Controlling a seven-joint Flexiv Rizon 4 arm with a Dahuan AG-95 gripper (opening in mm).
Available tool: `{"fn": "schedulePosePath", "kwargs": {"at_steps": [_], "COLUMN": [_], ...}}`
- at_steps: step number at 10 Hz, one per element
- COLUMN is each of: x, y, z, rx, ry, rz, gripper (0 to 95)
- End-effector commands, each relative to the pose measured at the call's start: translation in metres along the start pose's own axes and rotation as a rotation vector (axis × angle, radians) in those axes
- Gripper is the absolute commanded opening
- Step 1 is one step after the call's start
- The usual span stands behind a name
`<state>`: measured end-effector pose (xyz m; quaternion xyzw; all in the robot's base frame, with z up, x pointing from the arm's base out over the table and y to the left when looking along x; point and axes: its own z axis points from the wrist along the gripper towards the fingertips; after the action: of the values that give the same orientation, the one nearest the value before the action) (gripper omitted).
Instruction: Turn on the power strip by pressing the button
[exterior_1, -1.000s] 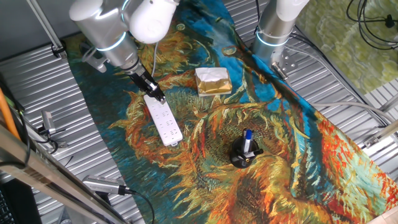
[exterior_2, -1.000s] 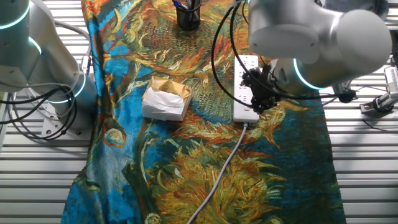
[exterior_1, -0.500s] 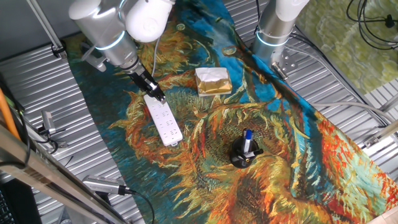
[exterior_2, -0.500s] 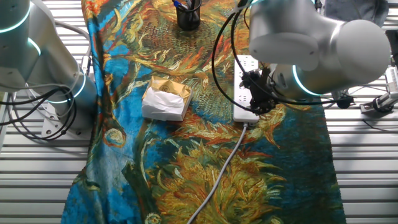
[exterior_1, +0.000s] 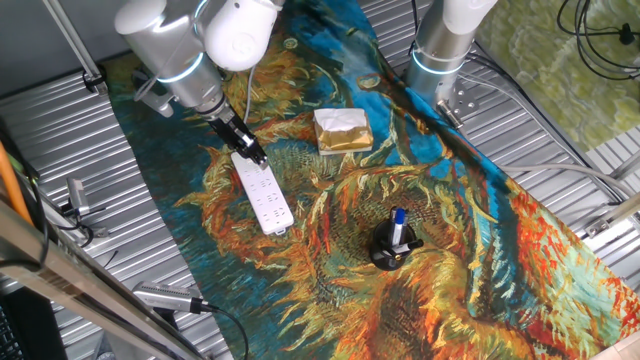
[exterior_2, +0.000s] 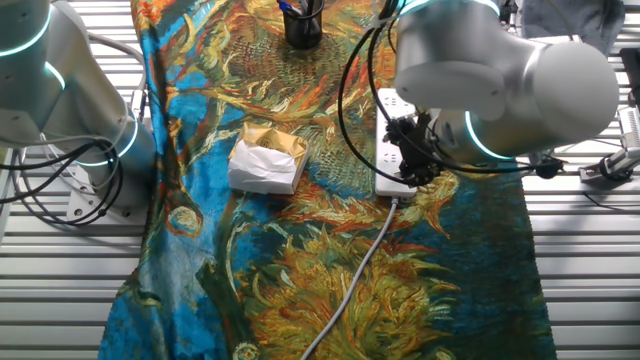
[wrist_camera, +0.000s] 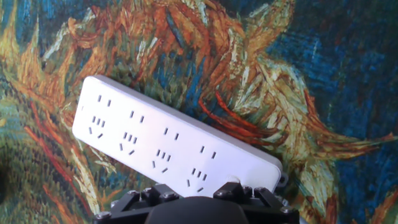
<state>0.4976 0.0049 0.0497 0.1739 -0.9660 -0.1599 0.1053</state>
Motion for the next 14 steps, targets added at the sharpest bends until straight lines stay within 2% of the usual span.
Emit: {"fn": "schedulePosePath", "kwargs": {"at_steps": [1, 9, 14], "x": [-0.001, 0.003, -0.002], "y": [0.000, -0.001, -0.002], "z": [0.001, 0.007, 0.016], "rx": [0.003, 0.000, 0.003], "ry": [-0.001, -0.006, -0.011], "rz": [0.001, -0.005, -0.007], "gripper": [57.0, 57.0, 57.0]}}
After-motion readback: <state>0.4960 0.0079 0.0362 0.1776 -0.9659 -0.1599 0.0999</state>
